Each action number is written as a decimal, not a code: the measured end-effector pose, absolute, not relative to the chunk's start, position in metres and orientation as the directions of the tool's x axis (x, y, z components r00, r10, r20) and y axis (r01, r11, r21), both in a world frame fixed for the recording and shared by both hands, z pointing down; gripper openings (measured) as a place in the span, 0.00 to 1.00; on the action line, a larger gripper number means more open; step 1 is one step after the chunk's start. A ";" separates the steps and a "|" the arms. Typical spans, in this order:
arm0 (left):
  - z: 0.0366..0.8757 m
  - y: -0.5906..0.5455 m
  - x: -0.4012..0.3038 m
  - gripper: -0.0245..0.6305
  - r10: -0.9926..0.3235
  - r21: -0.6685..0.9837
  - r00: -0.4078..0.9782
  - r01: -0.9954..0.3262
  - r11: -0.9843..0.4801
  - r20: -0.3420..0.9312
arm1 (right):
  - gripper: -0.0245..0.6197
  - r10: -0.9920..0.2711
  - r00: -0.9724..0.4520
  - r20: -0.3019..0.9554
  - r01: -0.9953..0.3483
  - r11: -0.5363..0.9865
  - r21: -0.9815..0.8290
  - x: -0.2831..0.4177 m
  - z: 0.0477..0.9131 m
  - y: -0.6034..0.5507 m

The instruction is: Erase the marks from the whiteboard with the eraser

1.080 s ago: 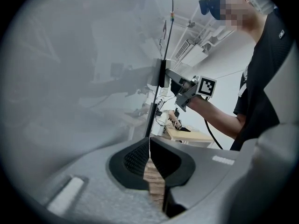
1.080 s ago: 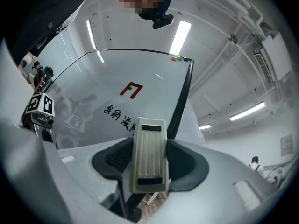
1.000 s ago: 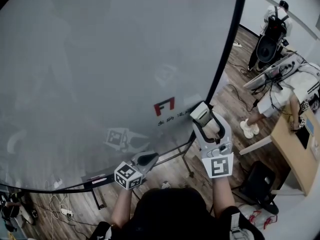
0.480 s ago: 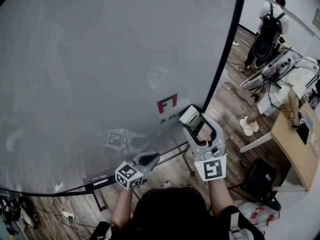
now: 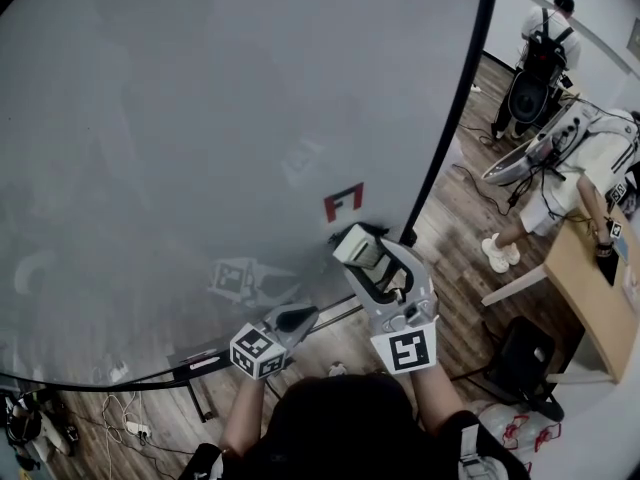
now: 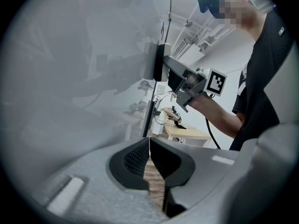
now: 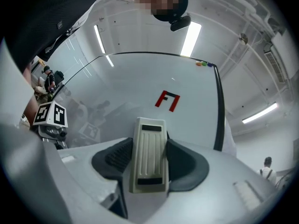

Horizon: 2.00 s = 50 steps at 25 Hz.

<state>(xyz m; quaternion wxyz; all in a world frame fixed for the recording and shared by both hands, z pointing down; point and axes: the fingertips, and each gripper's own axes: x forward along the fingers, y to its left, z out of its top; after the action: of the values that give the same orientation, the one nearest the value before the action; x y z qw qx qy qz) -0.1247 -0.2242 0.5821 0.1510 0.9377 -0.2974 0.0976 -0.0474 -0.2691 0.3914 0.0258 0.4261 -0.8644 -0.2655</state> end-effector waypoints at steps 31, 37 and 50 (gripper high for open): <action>0.581 -0.219 -0.128 0.06 -0.551 0.224 0.785 -0.613 -0.758 0.284 | 0.40 -0.617 -0.769 -0.169 -0.585 0.572 0.574 -0.101 0.376 -0.235; 0.581 -0.224 -0.118 0.06 -0.544 0.226 0.789 -0.608 -0.761 0.286 | 0.40 -0.646 -0.735 -0.206 -0.644 0.570 0.510 -0.068 0.370 -0.255; 0.577 -0.235 -0.099 0.06 -0.553 0.217 0.780 -0.617 -0.756 0.291 | 0.40 -0.777 -0.584 -0.235 -0.803 0.513 0.303 0.023 0.379 -0.304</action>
<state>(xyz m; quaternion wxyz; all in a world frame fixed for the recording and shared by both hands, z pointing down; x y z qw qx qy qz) -0.0995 -0.2346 0.5772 0.1518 0.9312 -0.3143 0.1050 0.0233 -0.3039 0.3789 -0.0344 0.4547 -0.8690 -0.1921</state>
